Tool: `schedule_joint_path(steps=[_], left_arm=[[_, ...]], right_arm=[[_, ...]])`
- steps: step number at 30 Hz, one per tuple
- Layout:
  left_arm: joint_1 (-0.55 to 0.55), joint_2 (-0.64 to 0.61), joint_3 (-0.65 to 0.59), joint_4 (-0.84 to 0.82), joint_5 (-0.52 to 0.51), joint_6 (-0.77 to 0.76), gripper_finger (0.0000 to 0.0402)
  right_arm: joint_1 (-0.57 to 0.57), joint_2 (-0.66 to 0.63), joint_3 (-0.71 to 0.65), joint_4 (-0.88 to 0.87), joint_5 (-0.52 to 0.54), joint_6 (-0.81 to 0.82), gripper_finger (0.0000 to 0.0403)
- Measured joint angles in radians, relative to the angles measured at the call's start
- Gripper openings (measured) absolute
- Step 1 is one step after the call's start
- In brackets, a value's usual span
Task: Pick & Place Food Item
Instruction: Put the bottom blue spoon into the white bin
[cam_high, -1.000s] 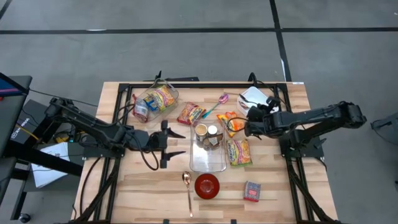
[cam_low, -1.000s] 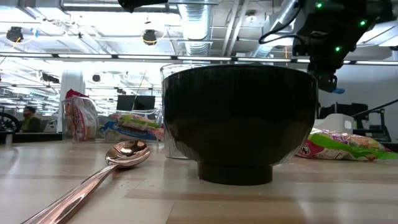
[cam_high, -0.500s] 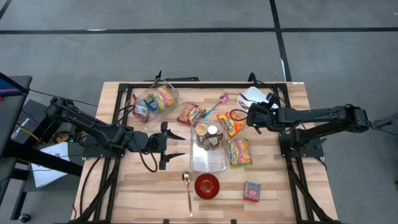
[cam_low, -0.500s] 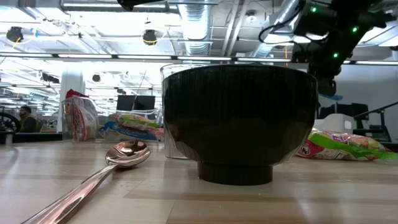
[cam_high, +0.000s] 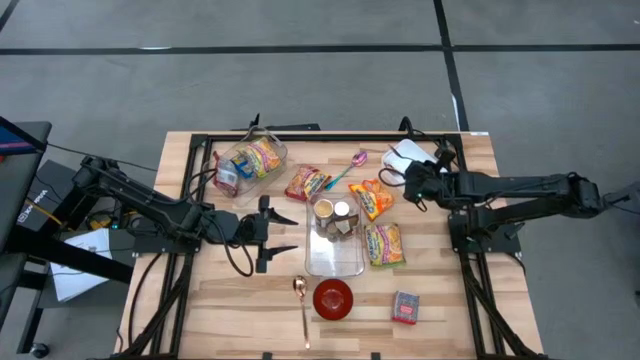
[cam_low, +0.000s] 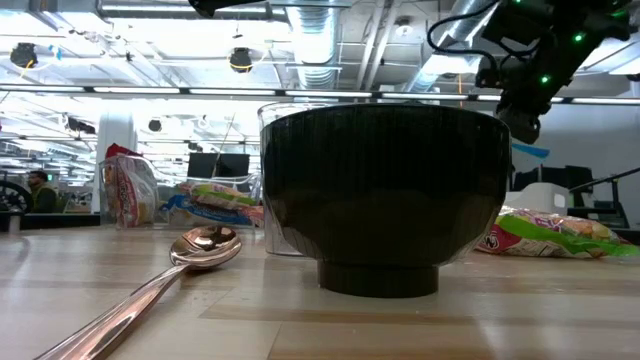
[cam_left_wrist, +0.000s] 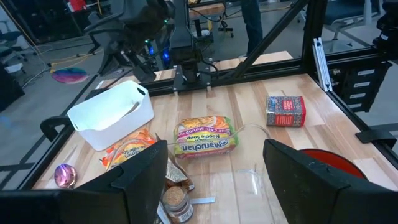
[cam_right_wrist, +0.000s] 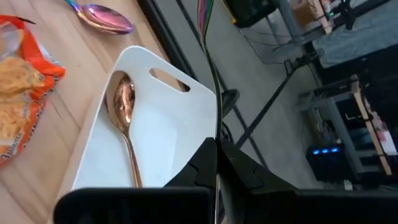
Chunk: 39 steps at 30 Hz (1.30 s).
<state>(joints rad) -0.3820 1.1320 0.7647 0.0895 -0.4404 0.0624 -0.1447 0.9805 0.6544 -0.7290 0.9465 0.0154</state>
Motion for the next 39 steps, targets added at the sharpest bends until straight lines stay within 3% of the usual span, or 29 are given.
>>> schedule_joint_path(steps=[7,17,25,39], left_arm=[[0.000,0.000,0.000,0.000,0.000,0.000,0.0257],[0.002,0.000,0.000,0.000,0.000,0.000,0.0257],[0.002,0.000,0.000,0.002,0.000,0.000,0.0257],[0.002,0.000,0.000,0.000,0.000,0.000,0.0257]], right_arm=[[-0.010,-0.008,-0.037,0.102,-0.072,-0.021,0.0000],[-0.076,-0.111,-0.077,0.156,-0.089,-0.061,0.0000],[-0.146,-0.126,-0.185,0.336,-0.111,-0.148,0.0000],[-0.198,-0.125,-0.187,0.362,-0.200,-0.200,0.0000]])
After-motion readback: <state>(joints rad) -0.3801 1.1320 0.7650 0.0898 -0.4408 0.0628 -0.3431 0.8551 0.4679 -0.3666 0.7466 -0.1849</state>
